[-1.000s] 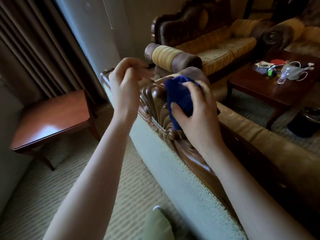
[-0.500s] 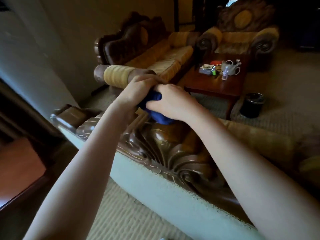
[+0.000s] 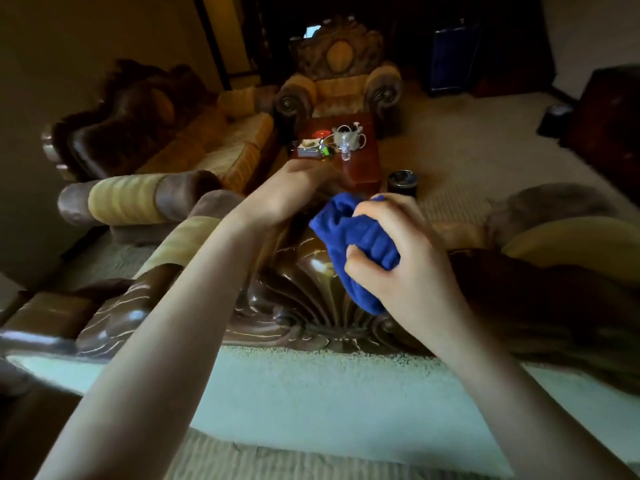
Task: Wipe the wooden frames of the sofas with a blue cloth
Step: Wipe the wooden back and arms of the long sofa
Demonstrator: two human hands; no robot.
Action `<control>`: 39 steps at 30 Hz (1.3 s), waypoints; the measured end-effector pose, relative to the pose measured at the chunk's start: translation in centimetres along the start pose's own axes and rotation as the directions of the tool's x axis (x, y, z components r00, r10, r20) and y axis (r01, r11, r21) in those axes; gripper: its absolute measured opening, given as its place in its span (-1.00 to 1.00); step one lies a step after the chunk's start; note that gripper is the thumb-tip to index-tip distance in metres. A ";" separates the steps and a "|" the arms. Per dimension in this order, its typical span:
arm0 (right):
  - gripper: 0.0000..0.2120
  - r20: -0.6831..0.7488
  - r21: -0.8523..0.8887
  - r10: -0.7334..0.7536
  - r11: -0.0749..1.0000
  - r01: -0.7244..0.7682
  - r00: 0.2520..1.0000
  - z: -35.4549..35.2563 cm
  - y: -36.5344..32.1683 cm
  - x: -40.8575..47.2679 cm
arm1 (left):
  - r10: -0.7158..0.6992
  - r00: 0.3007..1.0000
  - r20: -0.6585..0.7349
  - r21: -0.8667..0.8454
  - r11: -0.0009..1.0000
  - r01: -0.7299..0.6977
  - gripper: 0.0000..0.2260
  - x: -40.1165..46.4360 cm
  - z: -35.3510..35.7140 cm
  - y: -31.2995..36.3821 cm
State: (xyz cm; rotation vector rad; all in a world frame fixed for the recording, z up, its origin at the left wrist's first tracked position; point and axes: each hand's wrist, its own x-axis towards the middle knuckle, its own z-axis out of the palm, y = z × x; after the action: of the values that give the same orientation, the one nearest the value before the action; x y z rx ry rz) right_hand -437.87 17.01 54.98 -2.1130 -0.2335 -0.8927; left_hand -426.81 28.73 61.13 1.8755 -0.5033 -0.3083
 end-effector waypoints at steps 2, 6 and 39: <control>-0.60 -0.046 -0.049 0.082 0.995 -0.084 0.996 0.1 1.3 1.0 | 0.025 1.000 0.008 0.063 0.998 -0.026 -0.79 0.0 0.5 0.0; -0.64 -0.026 -0.146 0.313 0.938 -0.313 0.950 -1.0 4.6 2.8 | 0.025 0.998 0.061 0.322 0.946 -0.044 -0.79 -0.6 1.9 0.7; -0.79 -0.861 -0.218 -0.012 0.912 -0.348 0.509 11.9 -2.5 -6.4 | 0.374 0.576 0.727 0.362 0.503 -0.784 -0.63 1.5 4.1 2.3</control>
State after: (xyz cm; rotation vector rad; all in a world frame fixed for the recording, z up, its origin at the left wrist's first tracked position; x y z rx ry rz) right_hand -437.52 28.38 47.22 -1.6802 0.7196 -1.8435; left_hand -427.76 23.97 61.94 2.0809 -1.8984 -0.1951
